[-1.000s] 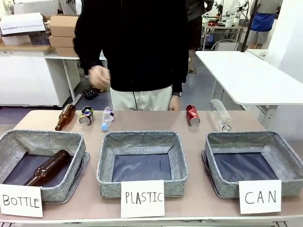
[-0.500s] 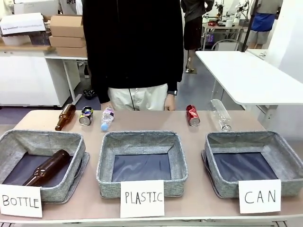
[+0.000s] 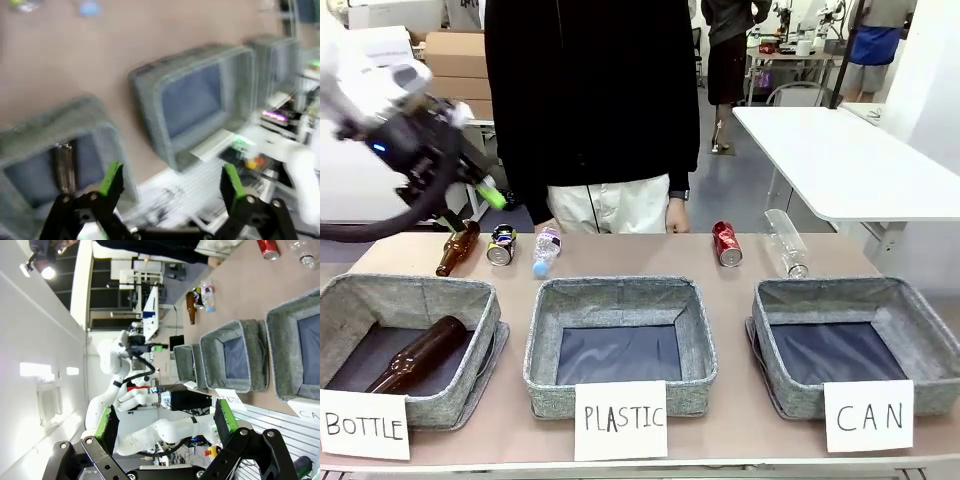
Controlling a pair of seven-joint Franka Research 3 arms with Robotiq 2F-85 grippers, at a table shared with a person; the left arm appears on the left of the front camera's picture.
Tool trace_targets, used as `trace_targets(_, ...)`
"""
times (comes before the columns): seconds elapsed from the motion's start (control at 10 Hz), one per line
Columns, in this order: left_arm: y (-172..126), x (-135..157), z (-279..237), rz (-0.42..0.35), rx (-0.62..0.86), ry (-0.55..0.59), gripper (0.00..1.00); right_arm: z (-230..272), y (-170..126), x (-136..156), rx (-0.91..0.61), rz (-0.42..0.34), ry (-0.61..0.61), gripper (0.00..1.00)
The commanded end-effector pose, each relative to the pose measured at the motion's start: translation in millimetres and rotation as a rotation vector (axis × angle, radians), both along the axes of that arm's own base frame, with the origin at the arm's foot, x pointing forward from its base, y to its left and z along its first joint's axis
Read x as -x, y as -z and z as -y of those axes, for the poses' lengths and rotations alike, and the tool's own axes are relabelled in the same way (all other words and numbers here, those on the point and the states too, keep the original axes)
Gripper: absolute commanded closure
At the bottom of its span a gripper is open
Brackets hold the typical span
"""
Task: Sort the can waste into the basket.
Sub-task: Pick up the can waste from the table and place it in the right Fabric basket.
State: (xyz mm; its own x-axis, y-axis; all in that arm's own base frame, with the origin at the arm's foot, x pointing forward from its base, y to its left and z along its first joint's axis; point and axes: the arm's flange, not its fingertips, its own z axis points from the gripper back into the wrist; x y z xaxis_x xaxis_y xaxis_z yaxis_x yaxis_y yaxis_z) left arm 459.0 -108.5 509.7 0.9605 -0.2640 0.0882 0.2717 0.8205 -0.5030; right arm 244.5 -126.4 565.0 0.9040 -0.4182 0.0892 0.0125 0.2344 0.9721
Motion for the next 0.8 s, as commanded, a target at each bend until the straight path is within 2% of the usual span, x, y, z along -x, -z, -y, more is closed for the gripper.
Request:
trace_targets(0.0,27.3,-30.9,-1.1,0.179,-0.293,-0.017,0.0,1.8,-1.1,-1.0,0.001,0.026,-0.01,0.0)
trace_targets(0.1,30.4,-40.0,-12.3,0.207,-0.292,-0.131,0.0,1.8,-1.1,-1.0,0.001,0.026,-0.01,0.0)
trace_targets(0.2,17.8,-20.6,11.5,0.088,-0.149,0.037,0.0,1.8,-1.1,-1.0,0.001,0.026,-0.01,0.0)
trace_targets(0.4,17.8,-20.6,11.5,0.088,-0.149,0.037,0.0,1.8,-1.1,-1.0,0.001,0.026,-0.01,0.0)
trace_targets(0.5,30.6,-35.0,10.4,0.141,-0.219,0.02,0.0,1.8,-1.1,-1.0,0.001,0.026,-0.01,0.0)
trace_targets(0.6,43.4,-101.3,16.8,0.03,-0.311,0.113,0.0,1.8,-1.1,-1.0,0.001,0.026,-0.01,0.0)
trace_targets(0.7,64.2,-160.6,18.9,0.009,-0.302,0.179,0.0,1.8,-1.1,-1.0,0.001,0.026,-0.01,0.0)
